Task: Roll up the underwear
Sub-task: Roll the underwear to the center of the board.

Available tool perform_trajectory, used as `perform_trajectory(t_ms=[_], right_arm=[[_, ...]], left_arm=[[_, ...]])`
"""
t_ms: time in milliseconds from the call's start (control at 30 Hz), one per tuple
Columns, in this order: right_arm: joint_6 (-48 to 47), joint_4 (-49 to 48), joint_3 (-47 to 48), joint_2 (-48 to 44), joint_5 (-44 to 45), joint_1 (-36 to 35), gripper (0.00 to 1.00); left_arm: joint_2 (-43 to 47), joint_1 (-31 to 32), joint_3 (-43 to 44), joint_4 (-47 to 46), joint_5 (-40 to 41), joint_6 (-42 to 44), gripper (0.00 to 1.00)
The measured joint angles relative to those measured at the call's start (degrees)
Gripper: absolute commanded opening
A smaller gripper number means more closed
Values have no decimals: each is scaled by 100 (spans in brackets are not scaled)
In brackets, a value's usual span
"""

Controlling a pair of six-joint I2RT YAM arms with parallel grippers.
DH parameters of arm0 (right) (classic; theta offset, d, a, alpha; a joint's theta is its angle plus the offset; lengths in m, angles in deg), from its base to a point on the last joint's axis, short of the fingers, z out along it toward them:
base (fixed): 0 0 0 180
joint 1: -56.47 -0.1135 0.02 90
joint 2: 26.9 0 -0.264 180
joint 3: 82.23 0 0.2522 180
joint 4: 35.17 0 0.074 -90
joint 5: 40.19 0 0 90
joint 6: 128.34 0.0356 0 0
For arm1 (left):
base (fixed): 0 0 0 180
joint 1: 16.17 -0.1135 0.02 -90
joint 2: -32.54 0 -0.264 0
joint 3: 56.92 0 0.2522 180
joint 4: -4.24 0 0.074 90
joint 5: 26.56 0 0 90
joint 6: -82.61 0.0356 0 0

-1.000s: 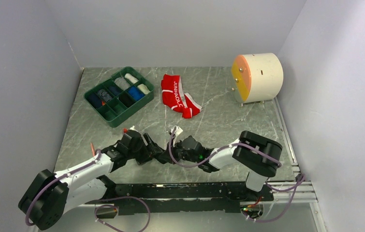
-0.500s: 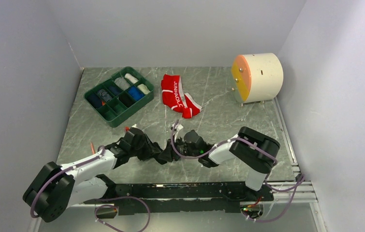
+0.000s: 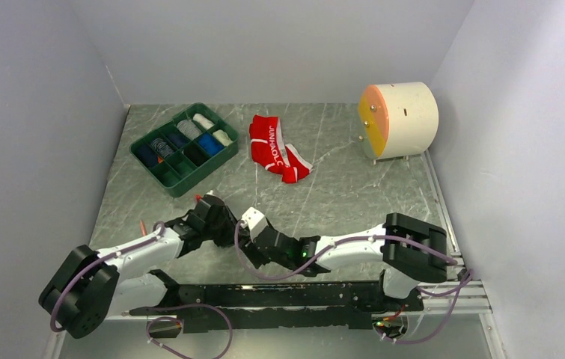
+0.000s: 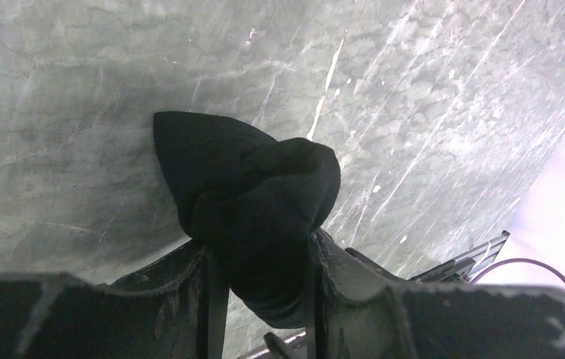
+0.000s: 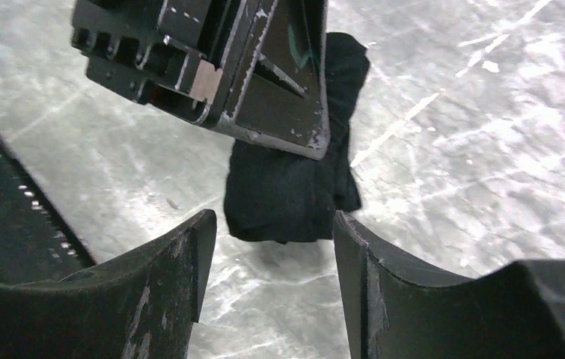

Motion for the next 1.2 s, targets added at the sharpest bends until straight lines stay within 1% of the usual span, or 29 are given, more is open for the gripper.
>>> perform_trajectory(t_ms=[100, 200, 300, 400, 433, 533, 633, 700, 733, 767, 800, 833, 933, 1067, 1200], right_arm=[[-140, 273, 94, 2, 496, -127, 63], [-186, 365, 275, 105, 754, -212, 63], [-181, 361, 455, 286, 872, -284, 65], [-142, 337, 479, 391, 874, -317, 64], [-116, 337, 483, 437, 885, -319, 62], [-22, 339, 518, 621, 979, -321, 52], [72, 323, 542, 767, 1069, -317, 32], [109, 289, 535, 765, 1073, -291, 23], [140, 258, 509, 756, 1069, -282, 19], [168, 214, 470, 732, 1036, -260, 17], [219, 131, 400, 686, 953, -219, 16], [299, -2, 289, 616, 804, -144, 16], [629, -564, -105, 433, 146, 203, 15], [1261, -1565, -654, 374, -894, 713, 16], [1742, -2323, -951, 516, -1397, 940, 18]], left_arm=[[-90, 0, 59, 7, -15, 35, 29], [-160, -4, 105, 2, -35, 70, 29], [-205, -11, 127, -4, -50, 90, 29], [-212, -11, 129, -11, -55, 90, 29], [-212, -13, 129, -11, -57, 90, 28], [-219, -15, 133, -7, -63, 94, 28], [-254, -17, 151, -9, -74, 114, 32], [-262, -28, 160, -11, -72, 120, 38], [-262, -31, 160, -11, -68, 120, 44], [-260, -37, 160, -13, -63, 120, 52], [-251, -37, 160, -13, -61, 120, 60], [-243, -37, 149, -15, -57, 133, 65], [-199, -55, 74, -164, -164, 94, 70], [-203, -85, 35, -310, -310, 90, 72], [-236, -87, -9, -459, -376, 90, 71]])
